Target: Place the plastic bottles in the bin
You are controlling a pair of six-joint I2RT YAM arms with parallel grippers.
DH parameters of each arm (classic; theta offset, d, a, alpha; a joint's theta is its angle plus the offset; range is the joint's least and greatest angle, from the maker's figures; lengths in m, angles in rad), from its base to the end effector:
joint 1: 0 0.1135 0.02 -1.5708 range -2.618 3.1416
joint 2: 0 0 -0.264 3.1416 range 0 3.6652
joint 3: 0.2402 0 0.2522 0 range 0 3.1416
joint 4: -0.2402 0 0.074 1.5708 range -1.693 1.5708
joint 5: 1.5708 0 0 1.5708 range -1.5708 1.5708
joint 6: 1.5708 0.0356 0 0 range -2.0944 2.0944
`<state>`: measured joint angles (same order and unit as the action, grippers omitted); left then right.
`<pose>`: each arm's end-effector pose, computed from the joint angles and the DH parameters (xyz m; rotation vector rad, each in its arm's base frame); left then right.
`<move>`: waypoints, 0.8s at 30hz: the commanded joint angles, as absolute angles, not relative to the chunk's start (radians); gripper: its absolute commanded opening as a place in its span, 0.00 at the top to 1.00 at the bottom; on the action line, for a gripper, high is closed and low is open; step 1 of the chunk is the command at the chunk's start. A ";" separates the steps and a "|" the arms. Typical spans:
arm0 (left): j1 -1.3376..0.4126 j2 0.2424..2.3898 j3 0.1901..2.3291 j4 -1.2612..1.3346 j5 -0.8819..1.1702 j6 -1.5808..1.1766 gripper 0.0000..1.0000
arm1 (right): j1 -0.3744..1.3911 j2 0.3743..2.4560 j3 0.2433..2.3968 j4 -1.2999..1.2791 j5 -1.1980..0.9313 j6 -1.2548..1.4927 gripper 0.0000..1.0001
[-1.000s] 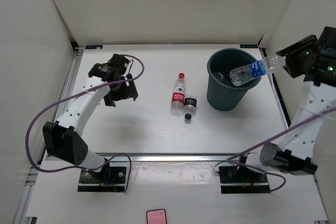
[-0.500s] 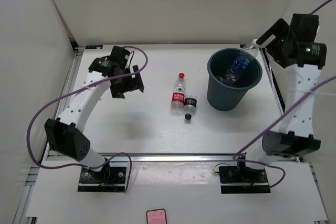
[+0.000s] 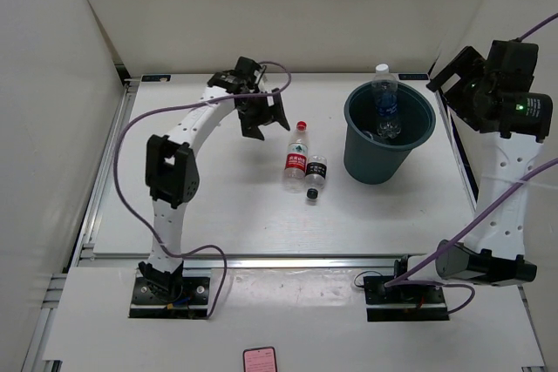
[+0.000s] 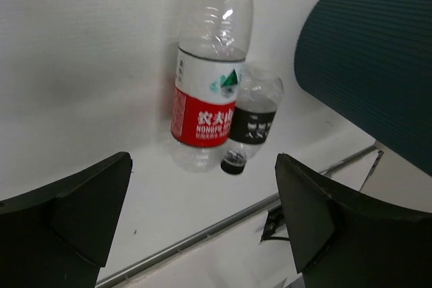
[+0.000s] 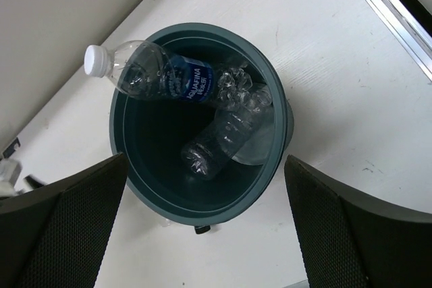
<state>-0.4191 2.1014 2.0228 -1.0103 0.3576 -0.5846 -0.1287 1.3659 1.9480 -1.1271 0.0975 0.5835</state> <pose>0.4081 -0.1954 0.2867 -0.1070 2.7887 -0.7713 0.2291 -0.0331 0.5000 0.7924 1.9636 0.1681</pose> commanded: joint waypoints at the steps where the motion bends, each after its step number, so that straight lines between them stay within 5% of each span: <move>1: -0.474 2.175 2.114 -1.025 0.355 -0.598 0.00 | -0.127 1.362 1.990 -1.129 0.086 0.528 0.00; 17: -0.525 2.442 2.241 -1.054 0.336 -0.589 0.00 | -0.146 1.362 1.959 -1.120 -0.015 0.508 0.00; 24: -0.516 2.459 2.210 -1.017 0.399 -0.589 0.39 | -0.155 1.362 1.948 -1.120 -0.035 0.508 0.00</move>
<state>-0.5179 2.4828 2.2112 -1.0271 0.3832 -0.5987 -0.1505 1.3731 1.9457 -1.1275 -0.0147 0.5343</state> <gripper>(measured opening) 0.685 0.998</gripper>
